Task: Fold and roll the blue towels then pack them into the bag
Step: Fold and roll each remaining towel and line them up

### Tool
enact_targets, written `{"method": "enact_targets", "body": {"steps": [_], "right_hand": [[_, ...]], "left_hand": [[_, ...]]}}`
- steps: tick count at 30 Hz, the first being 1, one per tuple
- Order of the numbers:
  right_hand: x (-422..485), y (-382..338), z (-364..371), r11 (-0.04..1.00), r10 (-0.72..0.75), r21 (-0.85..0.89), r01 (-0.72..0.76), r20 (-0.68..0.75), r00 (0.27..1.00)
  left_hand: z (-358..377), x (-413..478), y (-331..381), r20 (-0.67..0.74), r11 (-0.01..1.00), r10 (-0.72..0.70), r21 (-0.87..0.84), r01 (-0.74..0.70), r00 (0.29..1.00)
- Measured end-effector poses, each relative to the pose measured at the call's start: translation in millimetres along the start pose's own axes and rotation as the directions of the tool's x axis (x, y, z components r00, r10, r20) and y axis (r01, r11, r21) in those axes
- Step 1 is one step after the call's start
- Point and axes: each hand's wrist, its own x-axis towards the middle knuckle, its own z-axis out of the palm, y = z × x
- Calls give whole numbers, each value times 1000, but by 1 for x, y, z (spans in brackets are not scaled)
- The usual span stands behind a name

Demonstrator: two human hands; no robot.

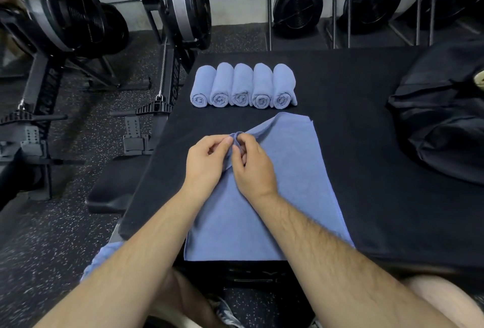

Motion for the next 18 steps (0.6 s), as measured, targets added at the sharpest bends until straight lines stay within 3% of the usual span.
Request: {"method": "enact_targets", "body": {"steps": [8, 12, 18], "right_hand": [[-2, -3, 0, 997, -31, -76, 35, 43, 999], [-4, -5, -1, 995, -39, -86, 43, 48, 998], [-3, 0, 0, 996, -17, -88, 26, 104, 994]], "left_hand": [[3, 1, 10, -13, 986, -83, -147, 80, 996], [-2, 0, 3, 40, 990, -52, -126, 57, 998], [-2, 3, -12, -79, 998, -5, 56, 9, 997]]}}
